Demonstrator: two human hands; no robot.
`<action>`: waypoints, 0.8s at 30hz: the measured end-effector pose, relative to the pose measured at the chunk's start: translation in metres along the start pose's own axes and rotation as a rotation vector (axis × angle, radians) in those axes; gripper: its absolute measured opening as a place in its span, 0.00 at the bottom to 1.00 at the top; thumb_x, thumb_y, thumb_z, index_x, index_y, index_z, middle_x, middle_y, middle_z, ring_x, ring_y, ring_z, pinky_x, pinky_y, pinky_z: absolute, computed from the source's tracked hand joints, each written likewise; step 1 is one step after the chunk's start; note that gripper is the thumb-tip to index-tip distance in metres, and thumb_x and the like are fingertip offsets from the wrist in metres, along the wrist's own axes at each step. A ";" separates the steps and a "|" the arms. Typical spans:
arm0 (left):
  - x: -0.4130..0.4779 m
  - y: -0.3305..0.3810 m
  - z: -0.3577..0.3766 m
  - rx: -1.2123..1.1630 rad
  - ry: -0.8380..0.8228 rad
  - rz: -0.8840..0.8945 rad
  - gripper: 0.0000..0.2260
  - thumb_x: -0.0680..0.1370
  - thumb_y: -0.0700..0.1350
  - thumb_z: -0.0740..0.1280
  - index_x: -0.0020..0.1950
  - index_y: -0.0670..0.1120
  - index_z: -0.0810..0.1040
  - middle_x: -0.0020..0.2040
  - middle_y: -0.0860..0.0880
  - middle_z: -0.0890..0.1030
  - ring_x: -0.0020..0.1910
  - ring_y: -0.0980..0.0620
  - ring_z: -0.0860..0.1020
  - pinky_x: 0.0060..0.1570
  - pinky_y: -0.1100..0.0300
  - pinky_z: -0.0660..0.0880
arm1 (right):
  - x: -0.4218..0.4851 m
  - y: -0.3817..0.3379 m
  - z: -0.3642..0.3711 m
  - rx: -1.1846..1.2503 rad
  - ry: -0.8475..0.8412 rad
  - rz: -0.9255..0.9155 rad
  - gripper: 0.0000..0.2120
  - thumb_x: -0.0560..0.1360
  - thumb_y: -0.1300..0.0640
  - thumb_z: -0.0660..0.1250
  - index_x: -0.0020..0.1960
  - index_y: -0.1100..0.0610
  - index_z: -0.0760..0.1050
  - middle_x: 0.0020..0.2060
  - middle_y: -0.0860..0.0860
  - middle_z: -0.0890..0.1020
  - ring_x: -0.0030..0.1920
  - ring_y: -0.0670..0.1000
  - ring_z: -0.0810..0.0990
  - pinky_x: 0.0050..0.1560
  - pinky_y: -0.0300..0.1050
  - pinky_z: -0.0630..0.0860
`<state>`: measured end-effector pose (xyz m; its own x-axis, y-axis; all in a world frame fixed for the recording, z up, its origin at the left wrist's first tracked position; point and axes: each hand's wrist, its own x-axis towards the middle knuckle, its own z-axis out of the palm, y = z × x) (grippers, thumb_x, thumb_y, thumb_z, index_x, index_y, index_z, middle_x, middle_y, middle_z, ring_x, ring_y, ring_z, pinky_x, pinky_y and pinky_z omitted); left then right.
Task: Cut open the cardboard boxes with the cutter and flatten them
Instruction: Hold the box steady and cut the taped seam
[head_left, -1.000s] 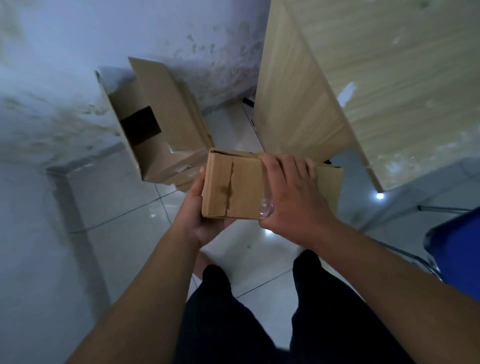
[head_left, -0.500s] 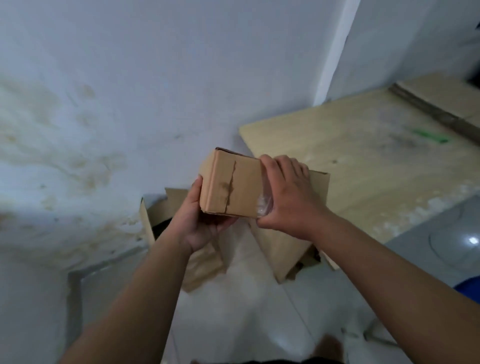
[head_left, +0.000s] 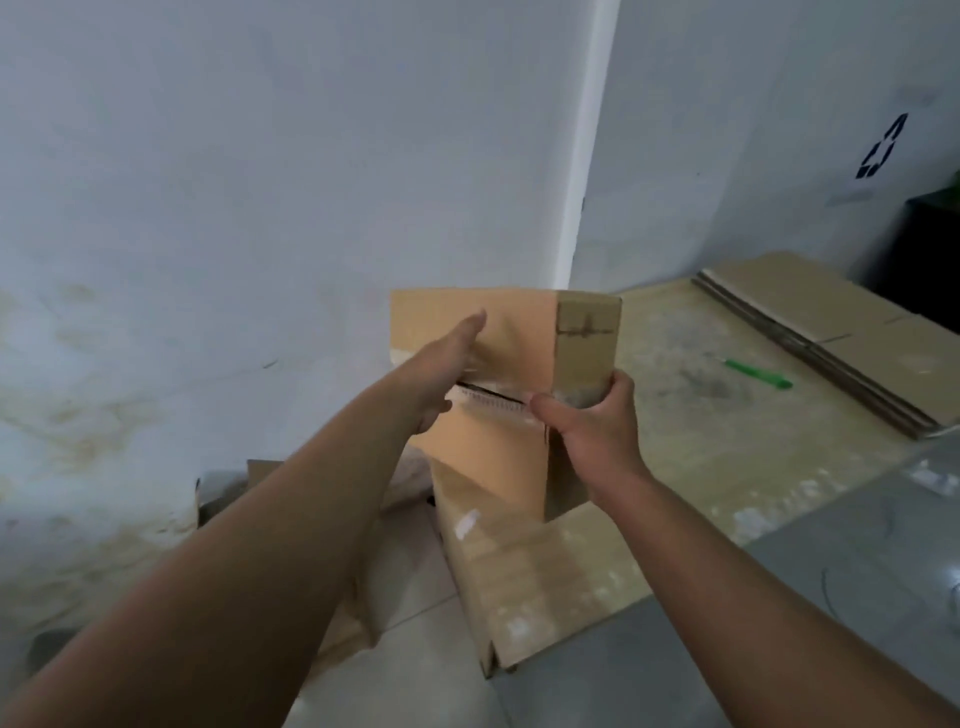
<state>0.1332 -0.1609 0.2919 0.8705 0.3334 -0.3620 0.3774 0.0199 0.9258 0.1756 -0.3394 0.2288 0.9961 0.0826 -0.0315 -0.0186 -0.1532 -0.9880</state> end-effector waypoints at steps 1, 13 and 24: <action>0.008 -0.003 0.018 0.069 -0.015 0.018 0.35 0.81 0.70 0.57 0.82 0.50 0.61 0.80 0.52 0.64 0.80 0.47 0.62 0.77 0.45 0.59 | 0.009 0.006 -0.012 0.073 0.026 0.065 0.43 0.56 0.46 0.83 0.65 0.49 0.67 0.57 0.48 0.79 0.53 0.49 0.81 0.53 0.52 0.81; 0.068 -0.083 0.140 1.232 -0.198 0.236 0.33 0.84 0.65 0.48 0.84 0.55 0.38 0.84 0.48 0.36 0.83 0.47 0.37 0.80 0.40 0.40 | 0.043 0.096 -0.087 0.729 0.124 0.739 0.26 0.63 0.54 0.83 0.56 0.61 0.80 0.47 0.59 0.87 0.45 0.60 0.87 0.44 0.57 0.83; 0.097 -0.113 0.123 1.461 -0.304 0.411 0.38 0.82 0.69 0.49 0.84 0.55 0.35 0.83 0.48 0.33 0.82 0.50 0.33 0.78 0.39 0.34 | 0.023 0.127 -0.055 0.752 0.217 0.843 0.22 0.67 0.47 0.78 0.55 0.60 0.82 0.47 0.57 0.87 0.45 0.59 0.87 0.49 0.61 0.83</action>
<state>0.2139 -0.2467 0.1392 0.9488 -0.1161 -0.2936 -0.0836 -0.9891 0.1209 0.2008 -0.4113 0.1114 0.6353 0.0503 -0.7707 -0.6601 0.5534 -0.5080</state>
